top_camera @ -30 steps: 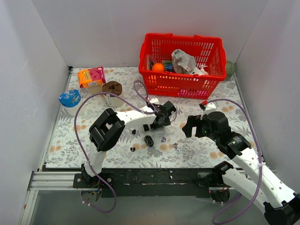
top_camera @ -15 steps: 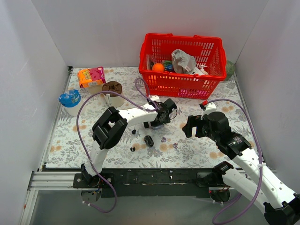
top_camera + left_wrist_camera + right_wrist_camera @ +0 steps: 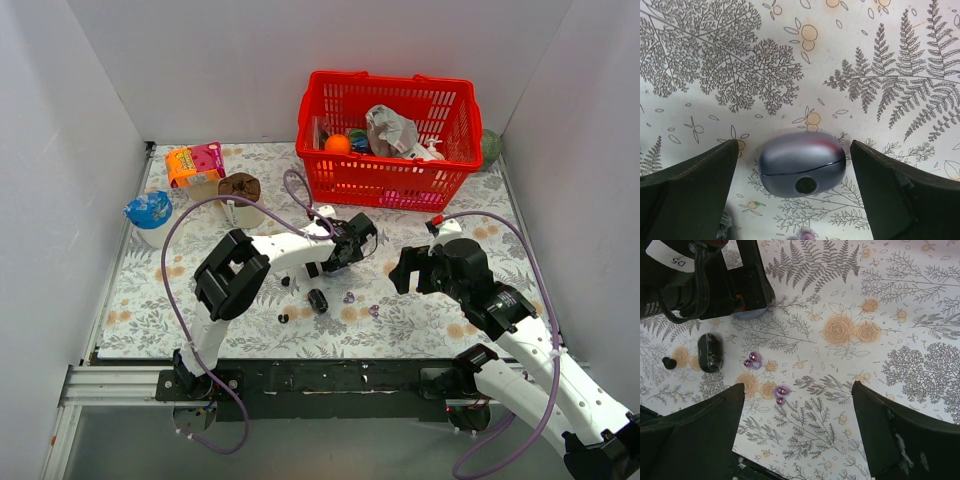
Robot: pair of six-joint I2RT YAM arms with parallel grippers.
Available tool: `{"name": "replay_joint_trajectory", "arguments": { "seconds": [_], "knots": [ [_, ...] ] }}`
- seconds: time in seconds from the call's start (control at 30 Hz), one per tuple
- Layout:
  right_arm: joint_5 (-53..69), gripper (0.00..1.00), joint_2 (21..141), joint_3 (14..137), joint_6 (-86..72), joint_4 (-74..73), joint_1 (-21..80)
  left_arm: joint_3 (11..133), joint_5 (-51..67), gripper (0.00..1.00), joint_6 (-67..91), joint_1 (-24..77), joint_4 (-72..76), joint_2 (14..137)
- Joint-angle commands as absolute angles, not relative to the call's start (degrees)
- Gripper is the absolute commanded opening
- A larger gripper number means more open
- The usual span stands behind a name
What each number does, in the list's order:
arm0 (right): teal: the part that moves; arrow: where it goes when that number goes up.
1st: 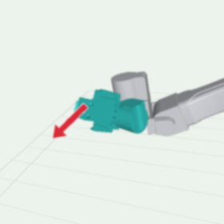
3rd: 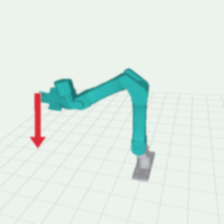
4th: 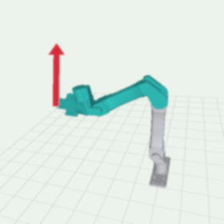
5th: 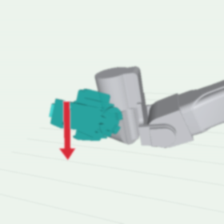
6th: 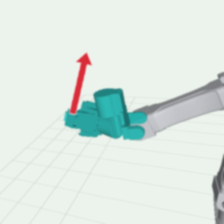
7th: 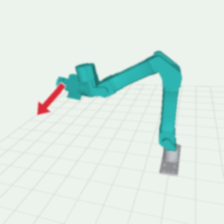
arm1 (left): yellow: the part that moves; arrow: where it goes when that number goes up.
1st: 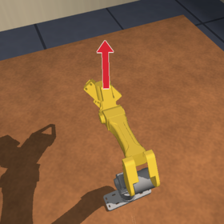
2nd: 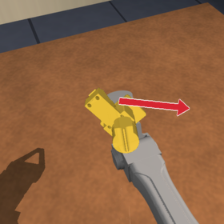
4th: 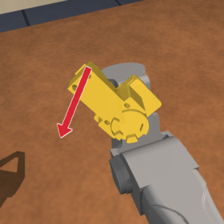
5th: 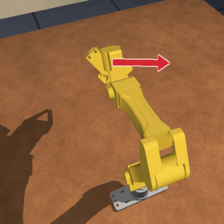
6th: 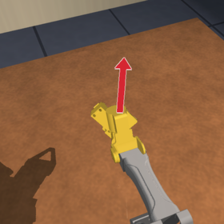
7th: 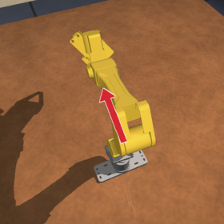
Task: Insert the wireless bluetooth earbuds into the charging case
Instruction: Pick up the charging case at the center of the board.
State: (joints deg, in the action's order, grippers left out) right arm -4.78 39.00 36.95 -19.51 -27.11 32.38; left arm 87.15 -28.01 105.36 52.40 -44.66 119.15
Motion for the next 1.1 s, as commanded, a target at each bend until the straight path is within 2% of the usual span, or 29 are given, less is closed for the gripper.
{"name": "replay_joint_trajectory", "arguments": {
  "seconds": [0.0,0.37,0.57,0.83,1.07],
  "knots": [
    [-5.36,0.95,37.97,36.83,-18.99,-26.45,32.52,83.93,-22.50,0.96,113.20,54.05,-46.67,119.62],
    [-4.48,0.96,37.88,37.00,-18.81,-26.37,32.52,93.42,-23.12,0.94,119.09,54.58,-57.99,126.11],
    [-3.78,0.96,37.36,37.00,-18.81,-26.46,32.52,92.02,-21.80,0.91,121.46,54.58,-57.22,125.95],
    [-3.52,0.96,36.39,37.35,-18.63,-27.25,32.52,93.25,-20.22,0.85,123.31,54.58,-57.66,127.79],
    [-3.78,0.96,35.51,37.09,-18.54,-27.60,32.52,90.53,-19.34,0.73,123.93,54.58,-55.81,126.83]
  ]
}}
